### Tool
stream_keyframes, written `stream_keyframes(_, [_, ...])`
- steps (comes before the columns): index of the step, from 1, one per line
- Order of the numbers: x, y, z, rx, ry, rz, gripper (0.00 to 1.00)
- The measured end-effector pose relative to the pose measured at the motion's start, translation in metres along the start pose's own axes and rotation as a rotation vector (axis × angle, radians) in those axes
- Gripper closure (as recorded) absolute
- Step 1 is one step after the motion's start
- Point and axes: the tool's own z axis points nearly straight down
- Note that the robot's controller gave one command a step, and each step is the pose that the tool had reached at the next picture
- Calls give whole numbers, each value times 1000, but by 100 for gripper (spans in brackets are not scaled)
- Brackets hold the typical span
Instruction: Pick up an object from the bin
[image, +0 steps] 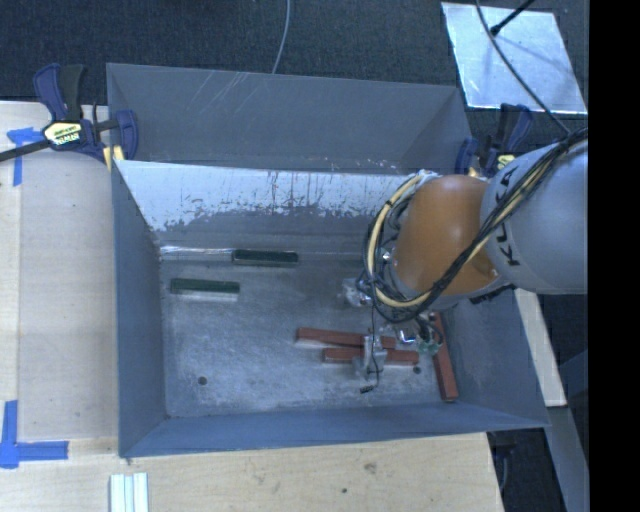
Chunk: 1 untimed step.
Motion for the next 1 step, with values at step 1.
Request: stream_keyframes(1, [-14, 16, 3, 0, -1, 323, 100])
